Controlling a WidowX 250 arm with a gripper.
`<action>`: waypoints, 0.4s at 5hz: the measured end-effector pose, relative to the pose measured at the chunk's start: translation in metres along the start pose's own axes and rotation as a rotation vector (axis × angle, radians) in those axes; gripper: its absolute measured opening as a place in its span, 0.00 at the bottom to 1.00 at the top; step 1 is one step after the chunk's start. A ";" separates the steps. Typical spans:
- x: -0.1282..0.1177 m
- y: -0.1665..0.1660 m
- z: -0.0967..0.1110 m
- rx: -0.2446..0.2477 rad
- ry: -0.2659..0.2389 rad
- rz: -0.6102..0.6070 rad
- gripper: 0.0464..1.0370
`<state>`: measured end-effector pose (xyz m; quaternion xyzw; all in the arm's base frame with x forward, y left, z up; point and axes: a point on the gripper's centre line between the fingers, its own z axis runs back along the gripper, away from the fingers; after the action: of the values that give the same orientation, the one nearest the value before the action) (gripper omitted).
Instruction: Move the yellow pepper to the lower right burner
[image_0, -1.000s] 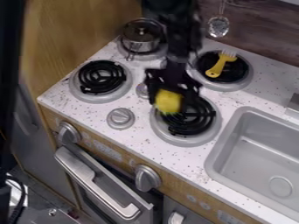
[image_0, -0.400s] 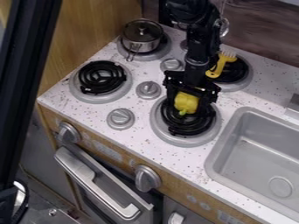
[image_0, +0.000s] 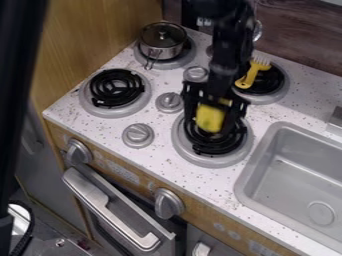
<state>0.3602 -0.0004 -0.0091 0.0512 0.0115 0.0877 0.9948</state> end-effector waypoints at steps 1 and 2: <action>-0.001 0.006 0.043 0.013 -0.064 0.005 0.96; -0.006 0.002 0.049 0.014 -0.067 -0.003 0.96</action>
<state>0.3552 -0.0044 0.0397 0.0610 -0.0213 0.0846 0.9943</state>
